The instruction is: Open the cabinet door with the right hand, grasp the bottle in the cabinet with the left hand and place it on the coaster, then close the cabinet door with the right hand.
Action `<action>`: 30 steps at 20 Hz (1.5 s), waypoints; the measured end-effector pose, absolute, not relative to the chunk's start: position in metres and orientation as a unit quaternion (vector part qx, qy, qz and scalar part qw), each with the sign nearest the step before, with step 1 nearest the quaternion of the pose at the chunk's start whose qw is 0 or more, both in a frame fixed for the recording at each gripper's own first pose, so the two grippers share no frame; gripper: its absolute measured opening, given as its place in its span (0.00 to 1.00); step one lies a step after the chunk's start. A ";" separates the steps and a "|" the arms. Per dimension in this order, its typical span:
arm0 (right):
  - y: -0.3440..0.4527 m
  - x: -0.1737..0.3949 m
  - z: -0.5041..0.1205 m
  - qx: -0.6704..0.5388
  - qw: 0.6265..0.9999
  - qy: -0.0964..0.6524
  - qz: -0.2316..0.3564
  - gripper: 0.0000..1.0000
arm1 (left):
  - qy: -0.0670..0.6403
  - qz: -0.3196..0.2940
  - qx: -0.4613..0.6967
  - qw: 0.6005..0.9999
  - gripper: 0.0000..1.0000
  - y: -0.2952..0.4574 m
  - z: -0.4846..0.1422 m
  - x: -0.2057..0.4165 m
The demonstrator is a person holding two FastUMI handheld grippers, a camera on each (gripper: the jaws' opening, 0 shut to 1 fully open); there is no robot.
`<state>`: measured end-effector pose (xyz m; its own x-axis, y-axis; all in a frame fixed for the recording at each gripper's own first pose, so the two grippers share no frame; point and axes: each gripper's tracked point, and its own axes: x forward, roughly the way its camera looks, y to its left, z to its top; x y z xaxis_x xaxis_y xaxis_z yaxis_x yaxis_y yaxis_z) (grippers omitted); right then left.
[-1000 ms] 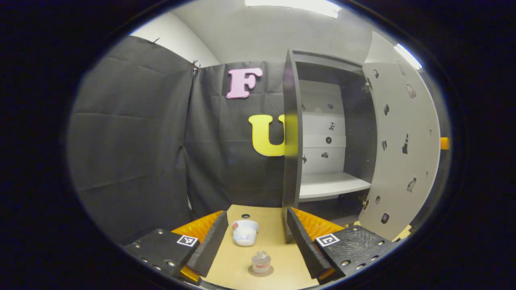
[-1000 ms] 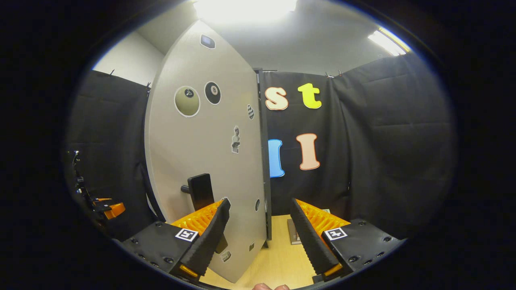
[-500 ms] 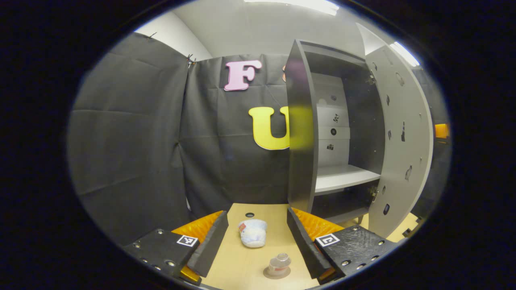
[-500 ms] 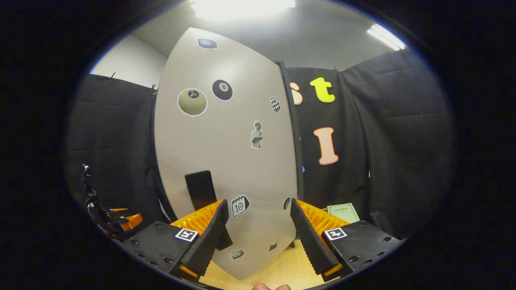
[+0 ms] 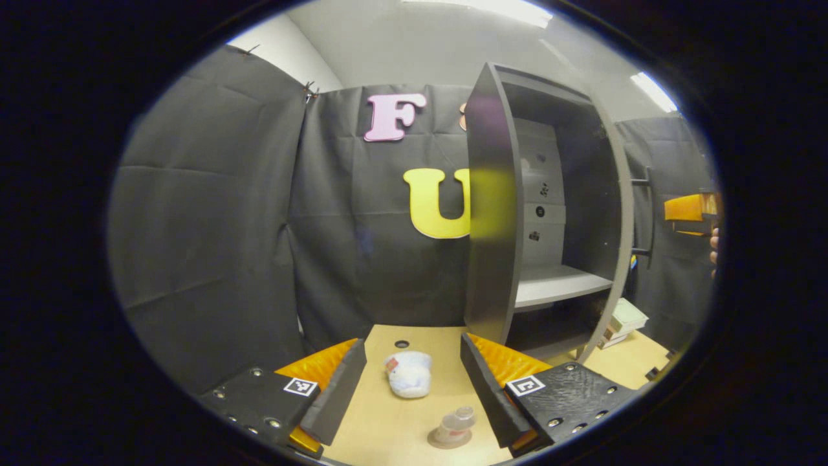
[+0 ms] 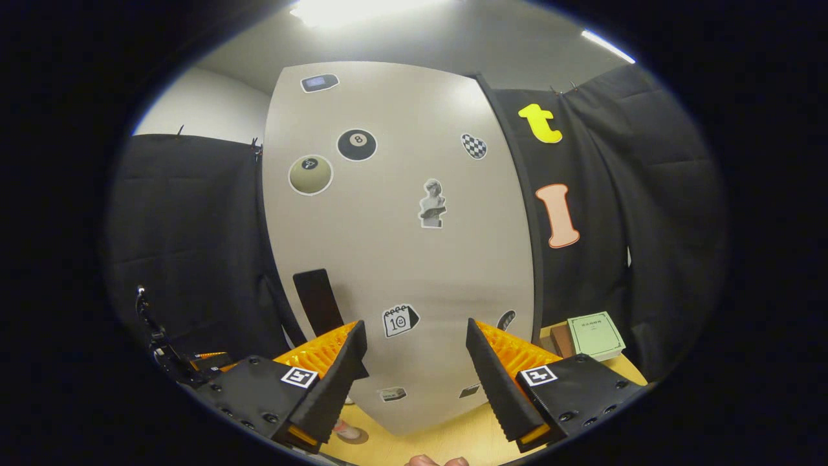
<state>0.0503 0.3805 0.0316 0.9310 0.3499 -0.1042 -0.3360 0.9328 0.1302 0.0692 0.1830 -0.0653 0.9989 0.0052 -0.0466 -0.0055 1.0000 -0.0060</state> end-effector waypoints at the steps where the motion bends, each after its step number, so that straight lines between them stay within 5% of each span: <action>1: 0.376 0.048 0.030 0.048 0.982 0.064 0.170 0.98 | 0.020 -0.001 -0.004 1.000 0.89 0.180 -0.063 0.069; 25: 0.188 0.055 -0.002 0.071 0.983 0.084 0.148 0.98 | -0.031 0.030 0.061 0.997 0.89 0.010 0.006 0.019; 30: 0.166 0.052 -0.005 0.048 0.981 0.075 0.175 0.98 | -0.045 0.026 -0.006 0.999 0.89 -0.034 0.009 -0.004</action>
